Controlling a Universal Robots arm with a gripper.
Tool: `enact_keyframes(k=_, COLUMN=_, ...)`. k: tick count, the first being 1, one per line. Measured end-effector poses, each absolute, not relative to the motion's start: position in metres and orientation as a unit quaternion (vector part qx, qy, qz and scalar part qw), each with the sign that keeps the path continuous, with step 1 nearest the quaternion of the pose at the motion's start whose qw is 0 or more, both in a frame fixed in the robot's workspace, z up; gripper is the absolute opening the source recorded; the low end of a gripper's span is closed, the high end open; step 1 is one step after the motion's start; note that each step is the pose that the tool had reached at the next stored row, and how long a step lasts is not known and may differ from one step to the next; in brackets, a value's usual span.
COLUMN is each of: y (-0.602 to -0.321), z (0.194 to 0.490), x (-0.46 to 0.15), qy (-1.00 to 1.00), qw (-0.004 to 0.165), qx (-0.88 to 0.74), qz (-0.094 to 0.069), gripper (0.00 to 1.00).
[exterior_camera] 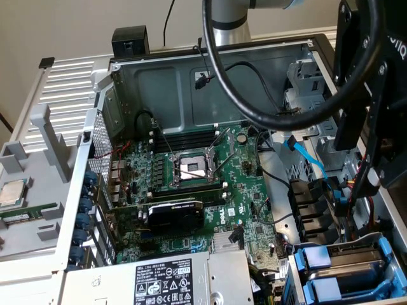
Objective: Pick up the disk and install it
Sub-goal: 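Insert the first disk wire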
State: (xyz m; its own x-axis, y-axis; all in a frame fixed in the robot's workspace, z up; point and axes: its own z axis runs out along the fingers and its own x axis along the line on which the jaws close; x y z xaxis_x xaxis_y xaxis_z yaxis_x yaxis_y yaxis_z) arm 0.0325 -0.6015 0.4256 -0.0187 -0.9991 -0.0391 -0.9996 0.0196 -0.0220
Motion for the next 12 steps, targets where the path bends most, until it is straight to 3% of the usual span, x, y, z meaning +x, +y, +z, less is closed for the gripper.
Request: enact_keyframes(k=12, y=-0.5934, z=0.4256, x=0.0399, qy=0.727, qw=0.022, qx=-0.686, qz=0.005, gripper=0.51)
